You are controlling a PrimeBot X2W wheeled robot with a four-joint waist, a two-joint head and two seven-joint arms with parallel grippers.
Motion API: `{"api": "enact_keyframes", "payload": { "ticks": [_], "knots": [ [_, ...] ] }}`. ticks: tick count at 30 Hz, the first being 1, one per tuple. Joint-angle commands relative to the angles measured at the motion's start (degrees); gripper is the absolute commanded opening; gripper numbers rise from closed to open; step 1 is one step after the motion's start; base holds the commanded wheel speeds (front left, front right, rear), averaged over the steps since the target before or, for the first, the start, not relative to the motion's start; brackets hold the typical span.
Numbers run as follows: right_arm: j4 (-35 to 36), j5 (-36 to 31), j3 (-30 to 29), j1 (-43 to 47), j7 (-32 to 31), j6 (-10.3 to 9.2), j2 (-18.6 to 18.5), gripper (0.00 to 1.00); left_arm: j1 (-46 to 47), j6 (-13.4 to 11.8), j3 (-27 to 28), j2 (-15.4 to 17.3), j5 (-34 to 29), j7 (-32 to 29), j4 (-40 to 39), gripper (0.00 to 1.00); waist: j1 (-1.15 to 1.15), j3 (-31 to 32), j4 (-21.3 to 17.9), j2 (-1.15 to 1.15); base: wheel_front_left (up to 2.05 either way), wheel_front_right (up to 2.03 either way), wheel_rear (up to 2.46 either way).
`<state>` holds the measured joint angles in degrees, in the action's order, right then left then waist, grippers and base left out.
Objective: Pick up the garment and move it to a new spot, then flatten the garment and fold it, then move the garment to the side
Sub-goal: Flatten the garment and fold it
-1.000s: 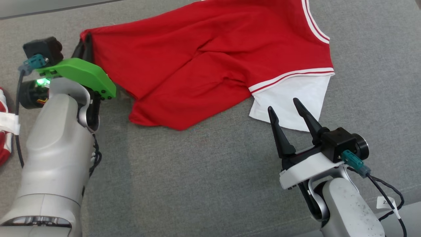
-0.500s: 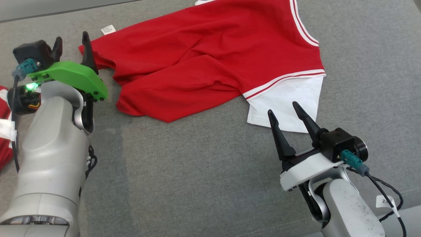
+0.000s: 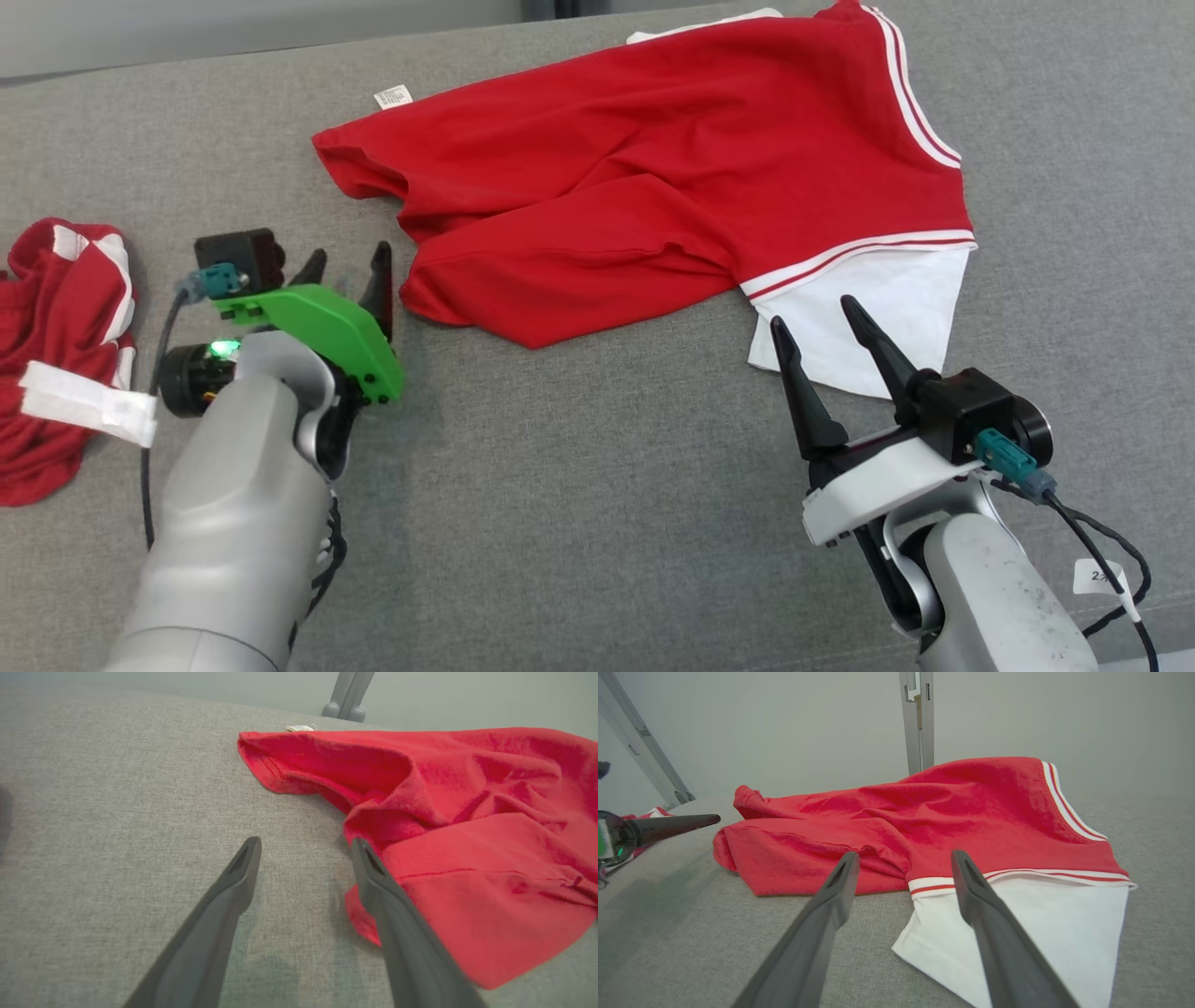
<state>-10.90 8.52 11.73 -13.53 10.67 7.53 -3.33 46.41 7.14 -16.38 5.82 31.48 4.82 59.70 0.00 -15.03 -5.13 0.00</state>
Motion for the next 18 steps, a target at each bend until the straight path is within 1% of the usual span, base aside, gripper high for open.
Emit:
{"api": "enact_keyframes", "payload": {
  "ticks": [1, 6, 10, 14, 18],
  "knots": [
    [-0.05, 0.44, 0.01, 0.11, -0.07, -0.08, -0.04, 1.0, -1.53, 0.43, -1.68, -0.19, 0.5, -1.02, -2.02, 1.0, 0.0, 0.43, 0.19, 0.0, 0.0, 0.0, 0.0],
    [-0.14, 0.78, 0.11, 0.24, 0.41, -0.08, -0.01, 1.0, -5.69, 0.34, -7.49, 2.55, 4.45, -4.42, -10.46, 1.0, 0.0, 0.49, -0.38, 0.0, 0.0, 0.0, 0.0],
    [-0.32, 0.68, -0.2, 0.54, 0.57, -0.08, 0.07, 1.0, -8.26, 0.3, -10.66, 6.16, 7.42, -6.94, -15.99, 1.0, 0.0, 0.43, -1.0, 0.0, 0.0, 0.0, 0.0],
    [-0.44, 0.64, -0.22, 0.4, 0.6, -0.08, 0.13, 1.0, -9.38, 0.31, -11.34, 8.94, 7.84, -7.6, -17.65, 1.0, 0.0, 0.29, -1.47, 0.0, 0.0, 0.0, 0.0],
    [-0.49, 0.78, 0.01, -0.01, 0.66, -0.08, 0.17, 1.0, -9.67, 0.31, -11.94, 9.49, 8.32, -8.37, -17.96, 1.0, 0.0, -0.1, -1.9, 0.0, 0.0, 0.0, 0.0]
  ]
}}
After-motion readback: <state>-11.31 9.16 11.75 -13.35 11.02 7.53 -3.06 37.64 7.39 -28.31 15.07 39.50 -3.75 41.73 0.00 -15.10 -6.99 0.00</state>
